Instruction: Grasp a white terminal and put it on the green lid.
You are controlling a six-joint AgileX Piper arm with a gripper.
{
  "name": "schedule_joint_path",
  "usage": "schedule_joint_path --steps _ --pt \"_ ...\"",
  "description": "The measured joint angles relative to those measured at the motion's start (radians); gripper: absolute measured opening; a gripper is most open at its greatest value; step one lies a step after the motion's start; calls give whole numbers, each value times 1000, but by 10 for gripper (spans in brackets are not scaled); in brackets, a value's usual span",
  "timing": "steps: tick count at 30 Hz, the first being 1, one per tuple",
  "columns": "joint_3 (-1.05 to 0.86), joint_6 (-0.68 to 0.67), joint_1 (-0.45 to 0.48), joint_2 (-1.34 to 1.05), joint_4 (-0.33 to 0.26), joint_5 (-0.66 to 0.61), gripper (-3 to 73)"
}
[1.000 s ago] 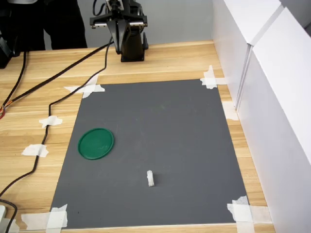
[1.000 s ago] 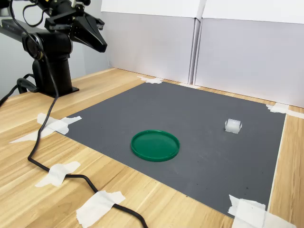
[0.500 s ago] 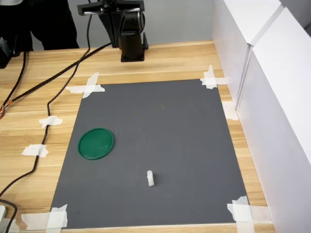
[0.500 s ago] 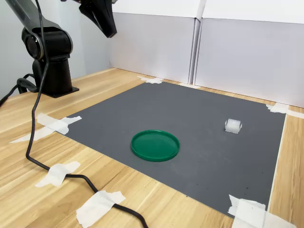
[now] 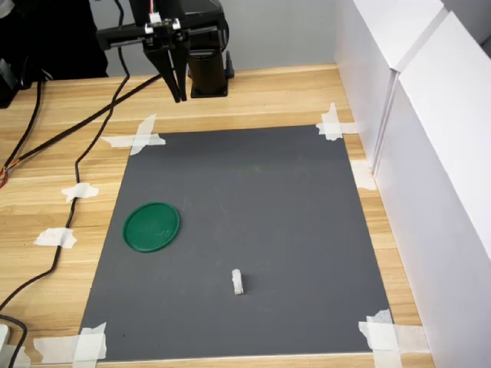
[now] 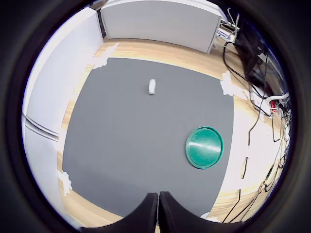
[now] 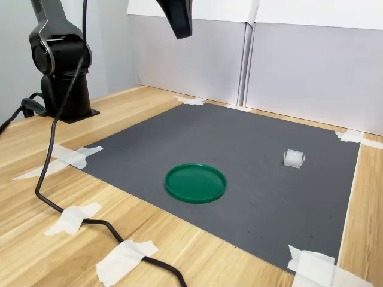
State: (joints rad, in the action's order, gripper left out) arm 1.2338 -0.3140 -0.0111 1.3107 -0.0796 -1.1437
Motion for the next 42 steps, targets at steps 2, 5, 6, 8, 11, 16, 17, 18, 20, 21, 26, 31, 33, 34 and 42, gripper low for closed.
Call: schedule_joint_path --steps 2,5,6,8,11,16,17,18,20,21,26,31,33,34,42 --pt "33 -4 0 39 -11 -25 38" --pt "66 -11 0 90 -12 -47 110" --pt "76 -16 0 107 -15 -49 142" --pt "92 -27 0 141 -36 -53 208" --pt "116 -36 0 187 -73 -53 344" --pt "150 -20 0 264 -78 -38 596" --pt "158 -12 0 281 -78 -35 639" --pt "168 -6 0 298 -81 -31 670" --pt "192 6 0 335 -84 -25 700" --pt "206 14 0 355 -85 -24 706" --pt "278 89 -24 450 -38 -18 715" --pt "337 132 -75 543 15 -17 715" --pt "349 151 -85 576 17 -8 715" --pt "351 161 -89 587 17 1 715" --pt "362 196 -90 671 19 98 715"
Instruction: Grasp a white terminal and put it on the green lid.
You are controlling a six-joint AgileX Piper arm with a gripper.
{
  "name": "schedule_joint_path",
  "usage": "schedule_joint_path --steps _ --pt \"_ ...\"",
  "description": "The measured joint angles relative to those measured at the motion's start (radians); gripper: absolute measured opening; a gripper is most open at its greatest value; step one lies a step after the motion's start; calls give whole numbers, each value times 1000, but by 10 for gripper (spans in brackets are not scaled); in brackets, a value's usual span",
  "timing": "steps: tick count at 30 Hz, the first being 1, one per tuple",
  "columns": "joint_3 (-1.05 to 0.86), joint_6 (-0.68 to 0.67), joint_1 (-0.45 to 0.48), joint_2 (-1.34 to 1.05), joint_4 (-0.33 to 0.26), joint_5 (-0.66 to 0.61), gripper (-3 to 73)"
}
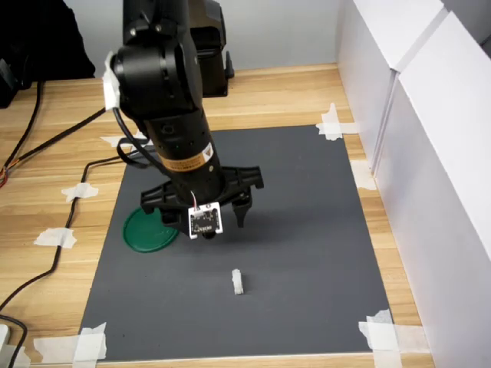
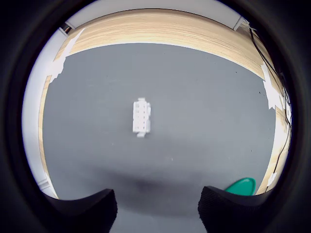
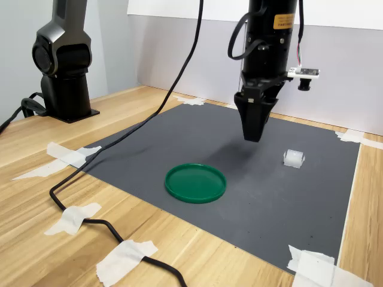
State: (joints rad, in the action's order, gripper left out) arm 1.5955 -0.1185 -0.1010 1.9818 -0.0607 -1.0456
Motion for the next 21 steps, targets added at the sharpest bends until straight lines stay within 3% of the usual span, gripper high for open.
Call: schedule_joint_path --steps 21 --pt "41 0 0 87 -7 44 712"
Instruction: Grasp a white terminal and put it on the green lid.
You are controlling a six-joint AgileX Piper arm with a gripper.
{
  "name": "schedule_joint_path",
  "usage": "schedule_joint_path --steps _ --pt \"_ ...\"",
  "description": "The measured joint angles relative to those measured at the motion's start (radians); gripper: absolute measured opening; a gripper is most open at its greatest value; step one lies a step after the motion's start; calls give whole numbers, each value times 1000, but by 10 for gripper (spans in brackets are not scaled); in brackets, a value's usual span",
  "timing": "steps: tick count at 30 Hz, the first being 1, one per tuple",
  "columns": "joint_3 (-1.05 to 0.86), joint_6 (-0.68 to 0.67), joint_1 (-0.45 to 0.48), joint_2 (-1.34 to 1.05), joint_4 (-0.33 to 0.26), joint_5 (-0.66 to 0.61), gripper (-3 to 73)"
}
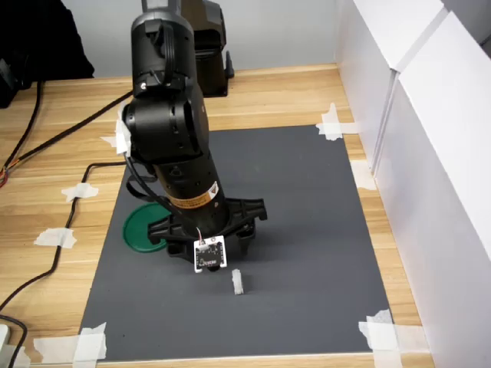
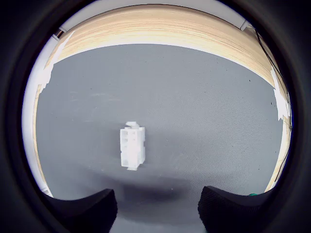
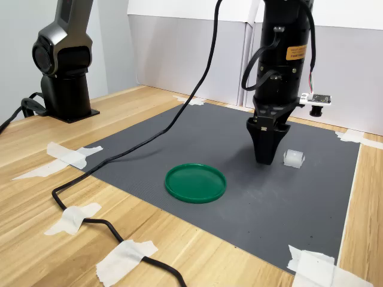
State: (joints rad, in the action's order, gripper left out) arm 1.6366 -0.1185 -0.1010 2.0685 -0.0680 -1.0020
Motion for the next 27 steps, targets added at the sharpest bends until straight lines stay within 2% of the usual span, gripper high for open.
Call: schedule_joint_path --steps 27 --pt "0 -9 0 7 -3 121 701"
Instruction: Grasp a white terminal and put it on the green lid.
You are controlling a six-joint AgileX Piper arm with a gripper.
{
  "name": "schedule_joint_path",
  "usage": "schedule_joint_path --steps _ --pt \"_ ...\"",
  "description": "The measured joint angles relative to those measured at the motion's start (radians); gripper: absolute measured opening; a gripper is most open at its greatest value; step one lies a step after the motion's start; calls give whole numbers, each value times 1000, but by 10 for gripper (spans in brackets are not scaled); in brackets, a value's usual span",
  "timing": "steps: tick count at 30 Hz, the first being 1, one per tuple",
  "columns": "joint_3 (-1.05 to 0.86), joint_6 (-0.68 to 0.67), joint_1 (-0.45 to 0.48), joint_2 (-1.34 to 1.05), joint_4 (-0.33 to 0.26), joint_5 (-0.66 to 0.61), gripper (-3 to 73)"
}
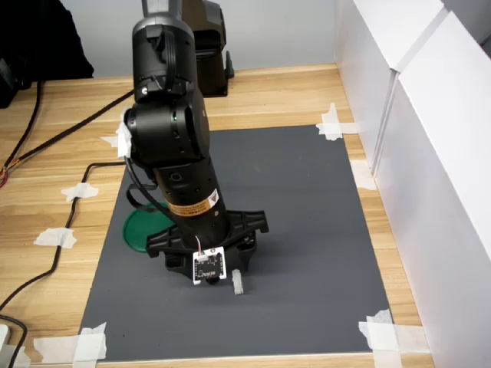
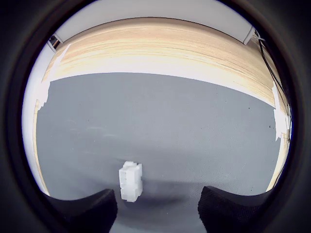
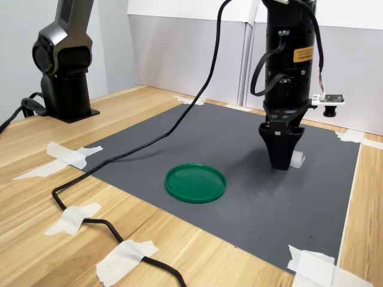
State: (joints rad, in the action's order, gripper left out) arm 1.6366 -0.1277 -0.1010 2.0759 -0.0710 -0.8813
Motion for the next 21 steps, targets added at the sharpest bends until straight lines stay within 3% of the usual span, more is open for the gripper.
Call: schedule_joint_path --steps 21 --pt "0 -21 -9 23 -24 35 699"
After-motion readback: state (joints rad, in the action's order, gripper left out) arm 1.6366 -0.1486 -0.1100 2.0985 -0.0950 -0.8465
